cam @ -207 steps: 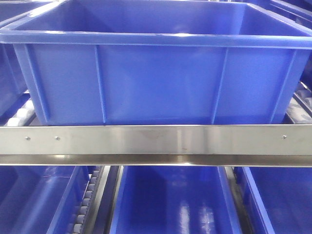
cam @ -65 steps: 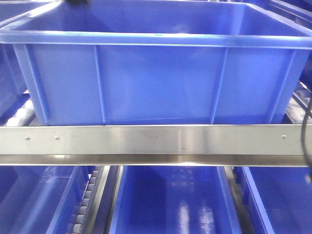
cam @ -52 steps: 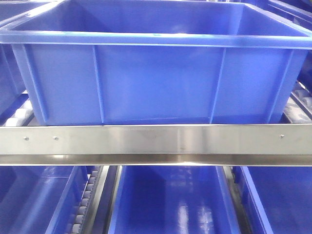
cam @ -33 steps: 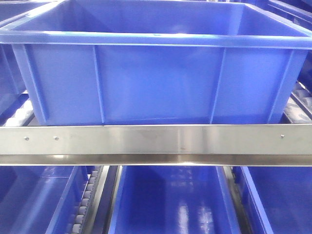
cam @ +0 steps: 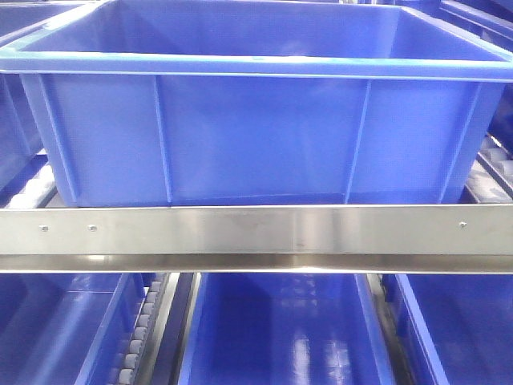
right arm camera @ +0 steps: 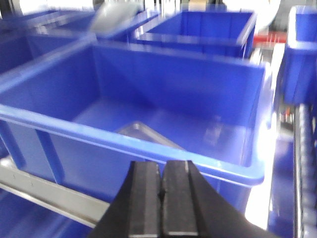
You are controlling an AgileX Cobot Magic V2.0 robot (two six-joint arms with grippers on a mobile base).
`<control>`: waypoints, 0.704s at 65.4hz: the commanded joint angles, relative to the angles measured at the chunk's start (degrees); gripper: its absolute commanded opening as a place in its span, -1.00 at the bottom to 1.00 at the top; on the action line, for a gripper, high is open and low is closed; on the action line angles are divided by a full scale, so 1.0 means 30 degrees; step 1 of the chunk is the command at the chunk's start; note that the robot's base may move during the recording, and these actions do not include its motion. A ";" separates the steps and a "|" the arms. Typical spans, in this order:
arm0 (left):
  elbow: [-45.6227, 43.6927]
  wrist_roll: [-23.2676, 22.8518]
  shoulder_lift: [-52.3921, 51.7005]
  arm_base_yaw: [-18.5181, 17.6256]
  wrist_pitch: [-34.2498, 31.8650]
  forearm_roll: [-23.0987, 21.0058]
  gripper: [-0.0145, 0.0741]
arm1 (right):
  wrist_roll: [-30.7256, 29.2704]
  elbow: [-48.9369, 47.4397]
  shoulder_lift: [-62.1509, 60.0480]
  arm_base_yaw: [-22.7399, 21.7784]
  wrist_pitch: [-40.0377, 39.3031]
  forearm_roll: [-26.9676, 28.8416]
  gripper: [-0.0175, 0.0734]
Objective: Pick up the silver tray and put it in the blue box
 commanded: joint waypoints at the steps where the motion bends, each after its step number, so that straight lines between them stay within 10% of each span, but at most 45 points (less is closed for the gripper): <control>1: 0.0010 0.0020 -0.1108 0.0008 -0.1699 0.0040 -0.88 | -0.0131 -0.0160 -0.1114 -0.0063 -0.0990 -0.0363 -0.51; 46: 0.0591 0.0020 -0.1785 0.0008 -0.1664 0.0040 -0.88 | -0.0152 0.0047 -0.1816 -0.0063 -0.0551 -0.0363 -0.51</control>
